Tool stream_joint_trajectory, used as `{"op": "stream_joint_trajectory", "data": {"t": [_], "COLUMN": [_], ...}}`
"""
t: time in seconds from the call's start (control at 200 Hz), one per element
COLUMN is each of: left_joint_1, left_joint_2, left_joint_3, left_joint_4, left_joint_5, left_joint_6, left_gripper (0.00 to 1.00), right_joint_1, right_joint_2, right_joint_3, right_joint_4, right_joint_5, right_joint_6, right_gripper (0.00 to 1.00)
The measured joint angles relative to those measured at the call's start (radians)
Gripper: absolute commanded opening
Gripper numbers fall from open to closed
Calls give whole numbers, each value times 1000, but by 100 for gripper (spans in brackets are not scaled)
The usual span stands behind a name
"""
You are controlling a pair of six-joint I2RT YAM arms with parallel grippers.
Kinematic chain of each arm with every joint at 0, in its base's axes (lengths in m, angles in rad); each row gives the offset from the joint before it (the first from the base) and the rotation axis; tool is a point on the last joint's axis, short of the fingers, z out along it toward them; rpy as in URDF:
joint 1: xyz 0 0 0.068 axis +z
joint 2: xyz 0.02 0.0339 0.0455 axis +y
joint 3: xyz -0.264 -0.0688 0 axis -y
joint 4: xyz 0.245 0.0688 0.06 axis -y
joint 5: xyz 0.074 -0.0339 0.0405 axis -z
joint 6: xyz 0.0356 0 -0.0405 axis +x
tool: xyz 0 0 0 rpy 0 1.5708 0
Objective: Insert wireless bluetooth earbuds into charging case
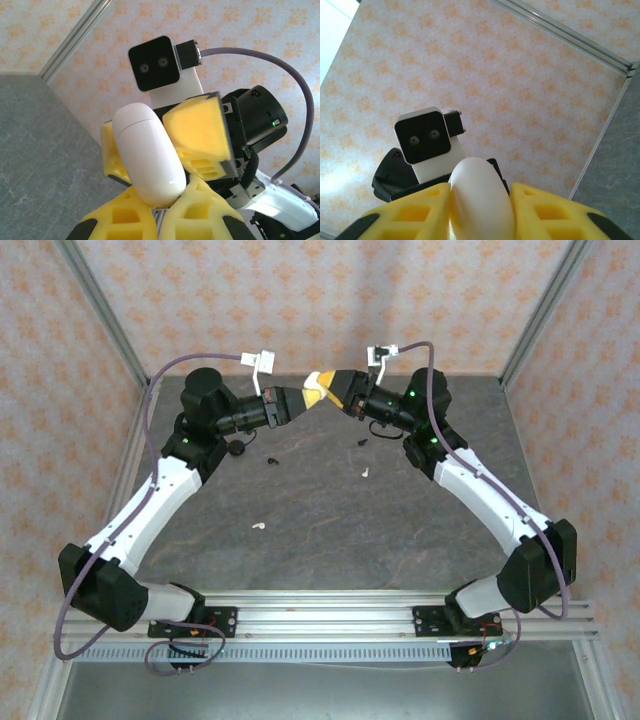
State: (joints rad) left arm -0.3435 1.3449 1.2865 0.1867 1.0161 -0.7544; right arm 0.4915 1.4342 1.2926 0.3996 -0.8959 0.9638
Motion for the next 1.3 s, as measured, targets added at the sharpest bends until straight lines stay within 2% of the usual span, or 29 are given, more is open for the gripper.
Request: {"op": "stream_joint_trajectory", "data": {"t": [0.185, 0.22, 0.27, 0.3, 0.35, 0.495, 0.55, 0.635, 0.771, 1.041, 1.076, 1.161, 1.301], "left_joint_1": [0, 0, 0, 0, 0, 0, 11, 42, 78, 67, 64, 62, 42], "left_joint_2": [-8, -11, -15, -17, -17, -18, -19, -19, -19, -8, -3, 12, 29], "left_joint_3": [28, 35, 46, 52, 66, 91, 94, 95, 97, 128, 136, 150, 153], "left_joint_4": [-67, -91, -132, -152, -192, -314, -343, -378, -407, -466, -483, -505, -520], "left_joint_5": [2, 1, -2, -2, -3, 0, 5, 22, 72, 153, 154, 157, 159], "left_joint_6": [40, 55, 84, 101, 124, 189, 205, 214, 222, 269, 281, 299, 312], "left_gripper": [0, 3, 15, 28, 39, 62, 68, 68, 57, 41, 41, 48, 48], "right_joint_1": [-3, -3, -3, -3, -1, 5, 5, 5, 5, 10, 10, 10, 23], "right_joint_2": [7, 9, 9, 9, 9, 7, 3, -10, -29, -48, -48, -48, -48], "right_joint_3": [-8, -10, -12, -13, -13, -13, -13, -5, 25, 61, 62, 64, 65], "right_joint_4": [47, 53, 54, 54, 50, -31, -94, -203, -330, -401, -405, -411, -420], "right_joint_5": [-19, -26, -34, -40, -48, -39, -34, -25, -25, -30, -32, -32, -40], "right_joint_6": [21, 20, 18, 14, -3, -101, -159, -258, -389, -491, -495, -505, -511], "right_gripper": [8, 6, 5, 4, 4, 3, 3, 4, 4, 4, 4, 4, 4]}}
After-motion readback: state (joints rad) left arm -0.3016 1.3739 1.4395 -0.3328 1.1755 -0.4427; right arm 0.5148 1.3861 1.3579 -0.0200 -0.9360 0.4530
